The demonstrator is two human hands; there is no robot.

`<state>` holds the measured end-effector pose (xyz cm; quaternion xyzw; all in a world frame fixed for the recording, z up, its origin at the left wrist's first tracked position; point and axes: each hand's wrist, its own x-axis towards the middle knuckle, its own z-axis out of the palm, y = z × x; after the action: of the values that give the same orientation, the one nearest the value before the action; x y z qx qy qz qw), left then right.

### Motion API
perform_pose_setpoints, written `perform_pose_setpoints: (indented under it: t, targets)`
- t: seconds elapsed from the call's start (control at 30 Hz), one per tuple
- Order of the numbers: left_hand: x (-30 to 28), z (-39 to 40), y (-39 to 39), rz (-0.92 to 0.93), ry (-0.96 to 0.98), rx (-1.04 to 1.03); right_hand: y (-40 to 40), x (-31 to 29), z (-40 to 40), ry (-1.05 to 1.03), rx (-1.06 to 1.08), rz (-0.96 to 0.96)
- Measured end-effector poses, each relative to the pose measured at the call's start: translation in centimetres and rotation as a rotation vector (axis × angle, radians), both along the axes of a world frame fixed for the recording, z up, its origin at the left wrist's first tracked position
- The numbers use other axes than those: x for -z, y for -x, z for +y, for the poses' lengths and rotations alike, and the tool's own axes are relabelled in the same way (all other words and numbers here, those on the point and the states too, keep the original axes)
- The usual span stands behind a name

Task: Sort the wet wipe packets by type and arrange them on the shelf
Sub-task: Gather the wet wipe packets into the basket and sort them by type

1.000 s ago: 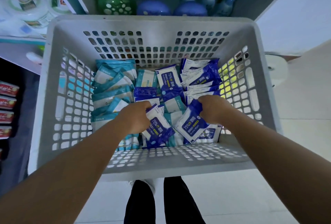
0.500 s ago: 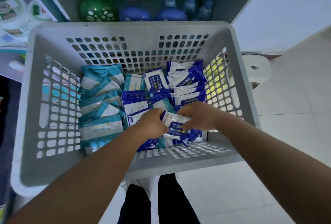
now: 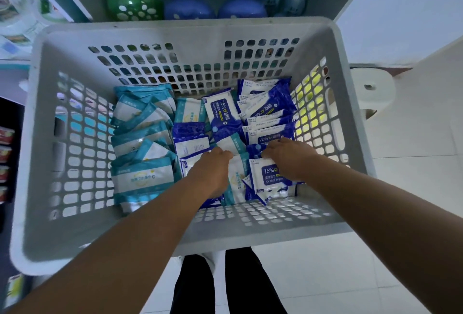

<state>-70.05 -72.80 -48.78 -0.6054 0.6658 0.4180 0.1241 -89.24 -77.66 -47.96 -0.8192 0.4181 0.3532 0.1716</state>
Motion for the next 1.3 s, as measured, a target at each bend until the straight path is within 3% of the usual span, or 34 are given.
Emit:
perform_pose_setpoints:
  t: [0.27,0.6,0.87,1.3]
  targets:
    - [1.5,-0.5,0.5,-0.121,0.039,0.150,-1.0,0.3,-0.9,-0.044,0.212,0.193]
    - [0.5,-1.0,-1.6,-0.082,0.059,0.040,-3.7,2.0,-1.8,-0.155,0.437,-0.279]
    - [0.1,0.1,-3.7,-0.083,-0.039,-0.044,-6.5,3.8,-1.2,-0.027,0.476,-0.287]
    - [0.4,-0.2,-5.3,0.001,-0.026,-0.128,-7.5,4.0,-0.9,-0.161,0.421,-0.270]
